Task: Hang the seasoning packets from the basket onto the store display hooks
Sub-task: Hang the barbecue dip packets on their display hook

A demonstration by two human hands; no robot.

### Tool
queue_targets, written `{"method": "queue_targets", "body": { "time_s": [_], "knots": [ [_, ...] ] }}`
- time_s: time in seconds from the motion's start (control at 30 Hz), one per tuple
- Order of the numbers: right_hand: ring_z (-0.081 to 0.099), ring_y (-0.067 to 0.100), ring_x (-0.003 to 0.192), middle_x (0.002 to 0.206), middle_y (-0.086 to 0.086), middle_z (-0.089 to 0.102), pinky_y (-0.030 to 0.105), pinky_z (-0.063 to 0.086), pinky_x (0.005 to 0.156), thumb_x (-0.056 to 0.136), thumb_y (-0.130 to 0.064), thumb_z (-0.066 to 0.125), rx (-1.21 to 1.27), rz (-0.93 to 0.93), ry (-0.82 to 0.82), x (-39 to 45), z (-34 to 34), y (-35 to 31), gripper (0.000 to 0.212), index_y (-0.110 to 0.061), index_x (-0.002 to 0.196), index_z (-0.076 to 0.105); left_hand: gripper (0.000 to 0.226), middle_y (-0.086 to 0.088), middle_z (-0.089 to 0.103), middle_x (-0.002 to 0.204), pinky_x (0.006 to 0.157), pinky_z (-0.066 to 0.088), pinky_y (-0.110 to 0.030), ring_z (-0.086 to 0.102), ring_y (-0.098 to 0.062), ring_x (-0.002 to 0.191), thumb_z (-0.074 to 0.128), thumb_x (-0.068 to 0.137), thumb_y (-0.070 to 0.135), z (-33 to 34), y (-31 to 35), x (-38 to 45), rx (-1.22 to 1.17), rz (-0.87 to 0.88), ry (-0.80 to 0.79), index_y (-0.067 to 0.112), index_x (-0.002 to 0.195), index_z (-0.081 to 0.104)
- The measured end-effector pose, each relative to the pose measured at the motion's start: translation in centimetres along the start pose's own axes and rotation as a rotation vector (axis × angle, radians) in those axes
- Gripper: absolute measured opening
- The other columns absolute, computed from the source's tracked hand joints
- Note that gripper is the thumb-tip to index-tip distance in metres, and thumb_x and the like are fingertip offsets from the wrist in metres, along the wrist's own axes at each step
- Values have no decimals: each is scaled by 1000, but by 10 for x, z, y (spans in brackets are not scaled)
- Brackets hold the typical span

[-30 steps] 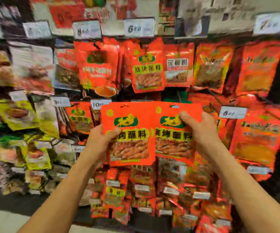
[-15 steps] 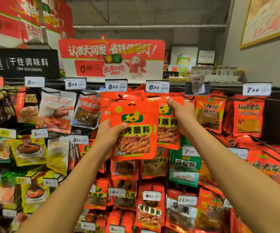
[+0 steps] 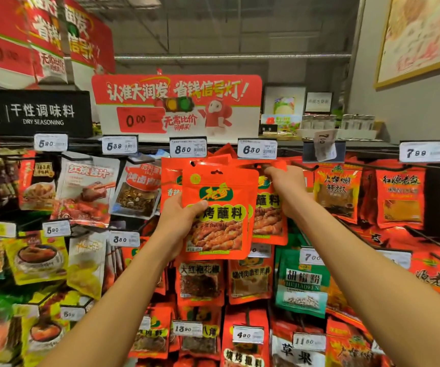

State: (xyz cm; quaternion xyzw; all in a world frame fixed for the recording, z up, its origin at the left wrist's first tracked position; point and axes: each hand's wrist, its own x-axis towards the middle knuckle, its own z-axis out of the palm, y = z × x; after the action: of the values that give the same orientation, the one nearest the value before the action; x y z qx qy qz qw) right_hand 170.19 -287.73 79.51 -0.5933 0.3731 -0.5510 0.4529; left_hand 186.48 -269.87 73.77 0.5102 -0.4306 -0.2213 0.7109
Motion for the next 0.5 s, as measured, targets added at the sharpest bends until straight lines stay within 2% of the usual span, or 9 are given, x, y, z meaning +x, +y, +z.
{"method": "queue_targets", "body": {
  "time_s": [0.07,0.1,0.13,0.2,0.3,0.4,0.5],
  "knots": [
    [72,24,77,71,-2,75,35,56,65,81,-25,72,-14,-7,41,8,5,6,10,-19,74,70,15,1,79,95,74,57,-33,76,-17,87,67,94,8,-2,-4,3,3,1,-7,16,107,66],
    [71,23,78,77,0,75,33,53,65,83,-26,72,-30,-12,52,13,9,10,11,-18,75,71,14,1,79,95,73,56,-33,76,-17,87,67,95,9,-4,-6,5,11,3,-8,16,107,67],
    [70,24,81,85,2,76,34,54,69,85,-28,72,-52,-18,54,20,14,14,12,-17,79,72,13,1,79,96,74,57,-34,76,-18,88,67,95,9,-6,-8,7,13,2,-7,16,106,67],
    [69,29,95,101,7,76,42,55,87,90,-34,72,-103,-25,60,32,25,20,18,-16,90,72,13,-1,79,97,79,58,-38,76,-21,89,67,94,9,-9,-11,11,7,-5,3,16,105,68],
    [62,37,117,123,17,68,42,49,99,94,-46,65,-312,8,105,52,36,25,48,-4,117,67,14,-3,79,97,82,58,-42,76,-23,89,68,93,9,-10,-15,15,-5,-21,16,16,106,67],
    [58,39,122,130,21,64,39,46,95,94,-55,62,-384,70,82,69,37,25,64,0,126,62,16,-3,79,99,87,58,-49,75,-26,93,69,93,10,-4,-17,19,3,-46,1,17,107,68],
    [57,37,122,133,20,60,38,44,89,95,-54,60,-468,46,71,68,31,25,63,-2,129,56,14,-8,78,100,86,57,-55,74,-27,93,69,93,13,1,-21,24,33,-54,-26,16,107,69]
  ]
}}
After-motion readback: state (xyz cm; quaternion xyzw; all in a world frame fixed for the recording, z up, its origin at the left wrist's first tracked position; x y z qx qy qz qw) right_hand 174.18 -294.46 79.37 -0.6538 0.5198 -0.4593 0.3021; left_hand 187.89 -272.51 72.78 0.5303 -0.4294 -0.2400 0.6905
